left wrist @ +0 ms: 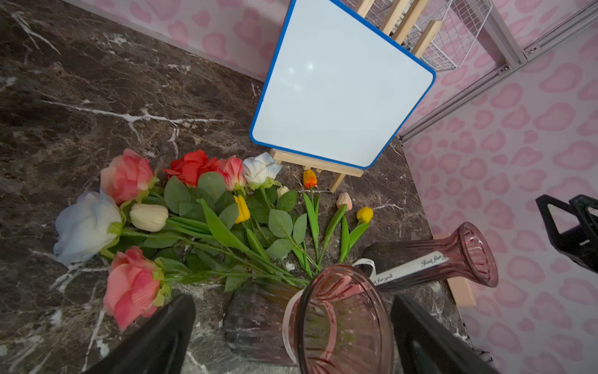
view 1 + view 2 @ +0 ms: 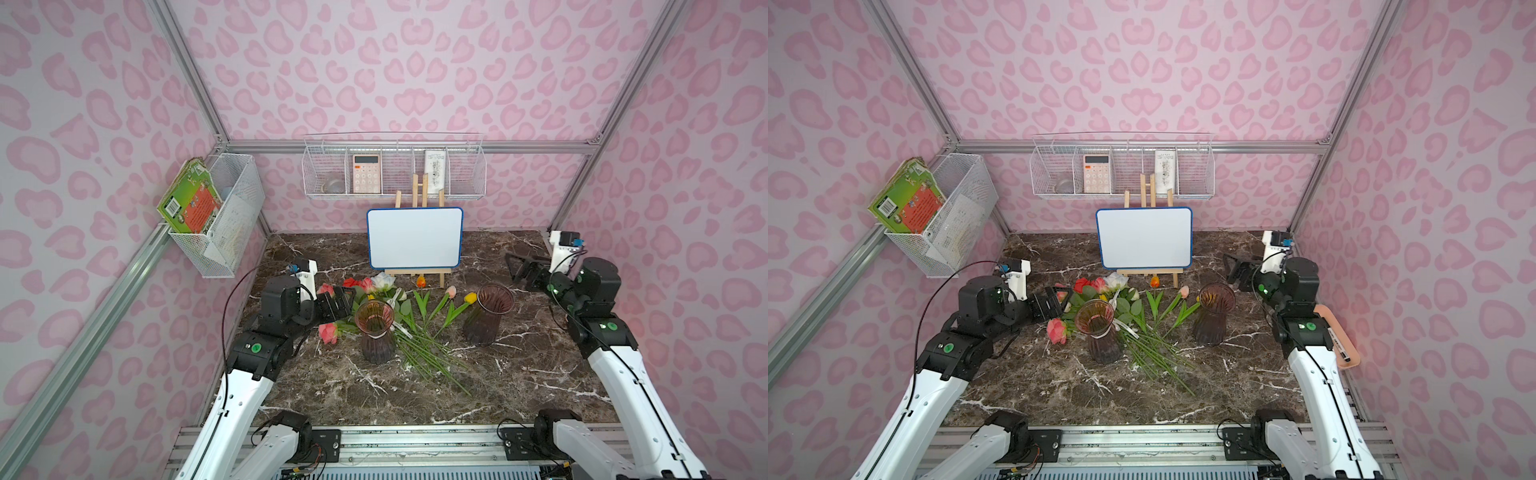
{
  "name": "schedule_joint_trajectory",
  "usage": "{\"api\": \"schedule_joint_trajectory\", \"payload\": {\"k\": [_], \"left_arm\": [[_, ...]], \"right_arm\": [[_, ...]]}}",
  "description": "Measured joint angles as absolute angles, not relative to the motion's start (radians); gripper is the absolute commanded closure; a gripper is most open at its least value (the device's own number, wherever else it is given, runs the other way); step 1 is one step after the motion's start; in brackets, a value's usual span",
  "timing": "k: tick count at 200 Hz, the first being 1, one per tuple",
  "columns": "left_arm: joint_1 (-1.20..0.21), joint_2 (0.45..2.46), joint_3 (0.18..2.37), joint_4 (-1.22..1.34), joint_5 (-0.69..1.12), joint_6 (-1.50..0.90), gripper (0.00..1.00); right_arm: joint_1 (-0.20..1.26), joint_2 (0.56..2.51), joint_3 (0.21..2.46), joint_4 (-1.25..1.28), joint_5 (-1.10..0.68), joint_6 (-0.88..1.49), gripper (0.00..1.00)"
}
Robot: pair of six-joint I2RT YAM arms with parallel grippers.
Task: Arrange the flowers in different vases according to their variety
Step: Adjust the flower at the center of the board.
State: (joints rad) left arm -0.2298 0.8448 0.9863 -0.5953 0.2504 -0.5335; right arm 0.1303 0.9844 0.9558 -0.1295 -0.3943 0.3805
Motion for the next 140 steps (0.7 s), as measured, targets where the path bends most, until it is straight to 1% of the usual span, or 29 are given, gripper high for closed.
{"api": "schedule_joint_trajectory", "payload": {"k": [23,47,60,73,105,119,140], "left_arm": [[-0.229,0.817,0.958,-0.63,0.243,-0.548,0.01],[-0.229,0.766,0.867,-0.645,0.16,-0.584,0.02],[-0.229,0.741,0.803,-0.643,0.119,-0.608,0.03],[-0.229,0.73,0.745,-0.64,0.097,-0.635,0.03],[-0.227,0.748,0.637,-0.587,0.09,-0.683,0.06],[-0.225,0.789,0.603,-0.55,0.104,-0.694,0.08],[-0.218,0.877,0.571,-0.487,0.137,-0.719,0.13]], "right_arm": [[0.316,1.059,1.036,-0.181,-0.347,0.334,0.08],[0.501,1.155,1.104,-0.231,-0.273,0.288,0.09],[0.59,1.21,1.132,-0.255,-0.243,0.266,0.11],[0.649,1.262,1.149,-0.277,-0.211,0.253,0.12],[0.702,1.383,1.164,-0.316,-0.148,0.236,0.14],[0.702,1.438,1.183,-0.324,-0.115,0.236,0.14],[0.702,1.514,1.213,-0.326,-0.093,0.241,0.14]]}}
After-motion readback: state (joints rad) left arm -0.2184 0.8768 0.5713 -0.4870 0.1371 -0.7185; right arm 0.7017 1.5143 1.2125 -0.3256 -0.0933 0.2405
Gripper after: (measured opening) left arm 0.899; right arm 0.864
